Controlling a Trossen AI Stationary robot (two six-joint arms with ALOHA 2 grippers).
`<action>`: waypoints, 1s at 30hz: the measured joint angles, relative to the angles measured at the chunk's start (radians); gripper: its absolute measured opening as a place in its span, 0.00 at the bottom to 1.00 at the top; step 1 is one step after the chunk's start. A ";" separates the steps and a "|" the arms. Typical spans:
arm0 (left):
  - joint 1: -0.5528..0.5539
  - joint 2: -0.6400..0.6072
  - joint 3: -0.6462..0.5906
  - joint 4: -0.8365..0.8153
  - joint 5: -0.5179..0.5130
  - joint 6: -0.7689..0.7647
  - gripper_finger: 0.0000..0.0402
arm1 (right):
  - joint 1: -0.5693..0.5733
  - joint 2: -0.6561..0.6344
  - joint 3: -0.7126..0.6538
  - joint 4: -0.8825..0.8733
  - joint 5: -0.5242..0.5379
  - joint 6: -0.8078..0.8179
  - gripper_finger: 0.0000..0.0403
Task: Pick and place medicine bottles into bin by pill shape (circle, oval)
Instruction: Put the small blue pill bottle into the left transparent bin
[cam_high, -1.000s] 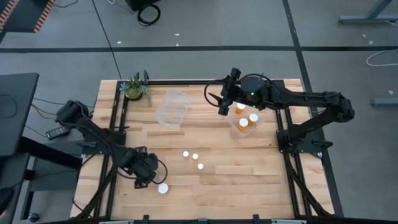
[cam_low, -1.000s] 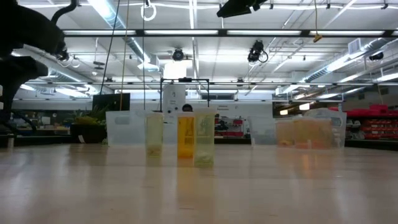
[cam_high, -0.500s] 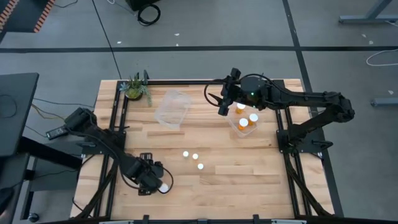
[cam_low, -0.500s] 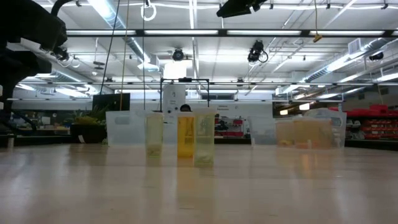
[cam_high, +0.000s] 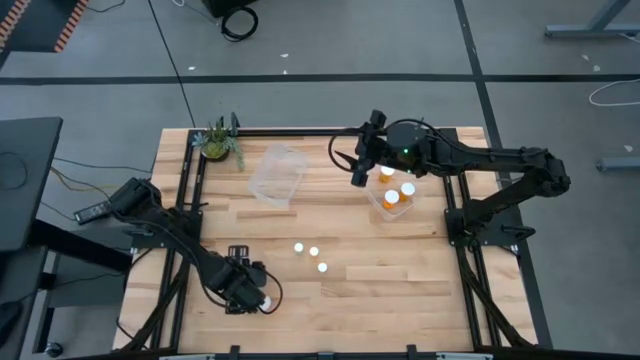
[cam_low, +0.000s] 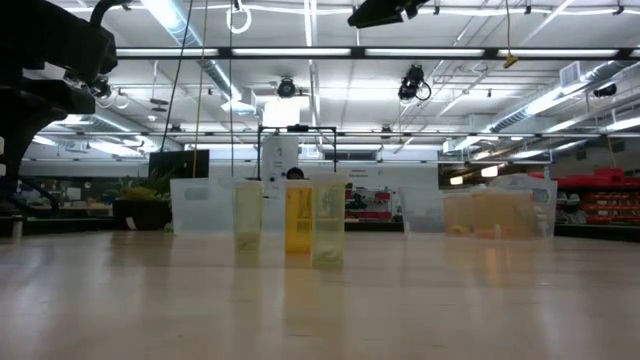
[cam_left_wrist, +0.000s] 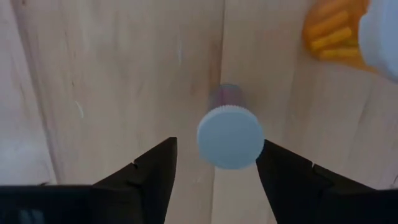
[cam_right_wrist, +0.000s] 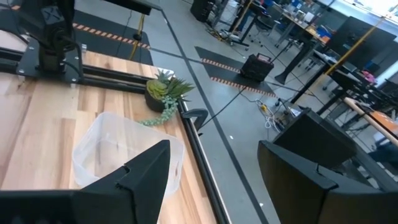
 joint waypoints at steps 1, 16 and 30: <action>0.000 0.000 0.000 0.009 0.000 0.000 0.54 | 0.000 0.000 0.000 0.000 -0.009 0.000 0.62; 0.011 0.000 0.000 0.056 -0.003 0.007 0.42 | 0.000 0.000 0.000 0.000 -0.028 0.000 0.62; 0.011 -0.001 0.000 0.055 -0.002 0.019 0.30 | 0.000 0.000 0.000 0.000 -0.028 0.000 0.62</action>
